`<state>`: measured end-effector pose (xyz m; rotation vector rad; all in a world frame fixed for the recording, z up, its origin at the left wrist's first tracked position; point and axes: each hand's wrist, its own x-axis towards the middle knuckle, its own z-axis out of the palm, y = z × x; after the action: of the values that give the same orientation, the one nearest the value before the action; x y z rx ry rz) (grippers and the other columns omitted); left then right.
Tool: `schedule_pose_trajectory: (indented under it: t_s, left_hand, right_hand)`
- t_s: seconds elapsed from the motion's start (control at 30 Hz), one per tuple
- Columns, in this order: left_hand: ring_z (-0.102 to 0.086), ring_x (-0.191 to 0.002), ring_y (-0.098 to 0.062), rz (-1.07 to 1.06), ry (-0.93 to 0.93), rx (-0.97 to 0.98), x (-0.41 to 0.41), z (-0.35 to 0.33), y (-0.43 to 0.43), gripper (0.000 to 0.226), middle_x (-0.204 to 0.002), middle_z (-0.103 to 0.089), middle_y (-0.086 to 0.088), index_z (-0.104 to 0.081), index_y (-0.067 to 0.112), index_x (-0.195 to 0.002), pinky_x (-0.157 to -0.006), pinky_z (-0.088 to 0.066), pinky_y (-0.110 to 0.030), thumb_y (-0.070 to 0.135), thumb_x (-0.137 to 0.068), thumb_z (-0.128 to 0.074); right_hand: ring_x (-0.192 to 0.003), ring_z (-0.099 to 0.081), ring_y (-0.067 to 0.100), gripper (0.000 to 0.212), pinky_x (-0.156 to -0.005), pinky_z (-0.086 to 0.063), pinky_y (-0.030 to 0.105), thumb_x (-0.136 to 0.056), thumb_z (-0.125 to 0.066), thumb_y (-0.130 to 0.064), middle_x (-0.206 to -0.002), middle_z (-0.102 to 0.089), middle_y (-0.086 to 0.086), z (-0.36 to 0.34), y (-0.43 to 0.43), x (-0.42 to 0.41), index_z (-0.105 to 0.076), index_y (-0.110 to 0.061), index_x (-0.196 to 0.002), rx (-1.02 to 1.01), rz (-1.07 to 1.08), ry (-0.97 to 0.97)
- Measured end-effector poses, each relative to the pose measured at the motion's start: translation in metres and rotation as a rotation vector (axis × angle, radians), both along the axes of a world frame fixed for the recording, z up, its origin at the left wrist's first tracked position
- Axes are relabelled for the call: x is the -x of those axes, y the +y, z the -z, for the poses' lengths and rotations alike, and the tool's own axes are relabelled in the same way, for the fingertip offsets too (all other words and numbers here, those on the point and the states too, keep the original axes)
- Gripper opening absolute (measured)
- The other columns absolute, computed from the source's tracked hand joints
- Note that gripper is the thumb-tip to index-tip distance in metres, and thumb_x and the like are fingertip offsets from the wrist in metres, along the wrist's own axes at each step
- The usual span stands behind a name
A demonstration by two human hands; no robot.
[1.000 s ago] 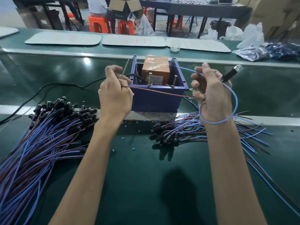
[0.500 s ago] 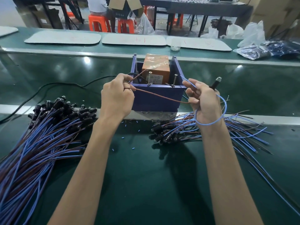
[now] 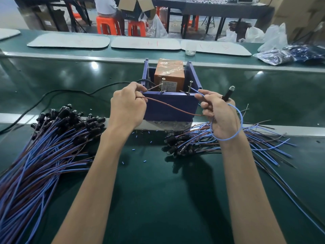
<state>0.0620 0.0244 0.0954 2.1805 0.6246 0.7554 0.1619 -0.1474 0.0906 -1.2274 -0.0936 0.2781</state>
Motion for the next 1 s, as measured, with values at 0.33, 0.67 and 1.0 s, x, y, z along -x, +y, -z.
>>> schedule_pose_trajectory:
  t_s: [0.33,0.67,1.0]
  left_hand:
    - [-0.064,-0.084,-0.035,0.002,-0.012,0.048,0.0037,-0.0053,-0.0029,0.041,-0.080,-0.069,-0.008,-0.062,0.023,-0.083,-0.084,-0.052,-0.041,0.019,-0.071,-0.023]
    - [-0.063,-0.080,-0.036,-0.025,-0.010,0.042,0.0019,-0.0027,-0.0003,0.037,-0.081,-0.068,-0.013,-0.063,0.017,-0.079,-0.081,-0.053,-0.042,0.001,-0.085,-0.030]
    - [-0.063,-0.081,-0.039,-0.011,-0.015,0.050,0.0017,-0.0028,-0.0013,0.036,-0.083,-0.069,-0.017,-0.059,0.023,-0.072,-0.080,-0.054,-0.044,0.003,-0.082,-0.031]
  right_hand:
    - [-0.041,-0.045,0.002,0.025,-0.035,-0.027,0.011,-0.094,-0.040,0.008,-0.059,-0.068,0.001,-0.0005,0.0014,0.0005,-0.063,0.001,-0.085,-0.005,-0.021,-0.003]
    - [-0.041,-0.044,0.002,0.025,-0.034,-0.027,0.011,-0.092,-0.039,0.008,-0.058,-0.063,0.003,-0.0009,0.0019,-0.0003,-0.061,0.003,-0.083,-0.021,-0.017,0.020]
    - [-0.037,-0.042,0.002,0.026,-0.032,-0.025,0.010,-0.096,-0.037,0.002,-0.071,-0.055,0.007,-0.0023,0.0027,-0.0089,-0.057,-0.002,-0.081,0.056,-0.027,0.084]
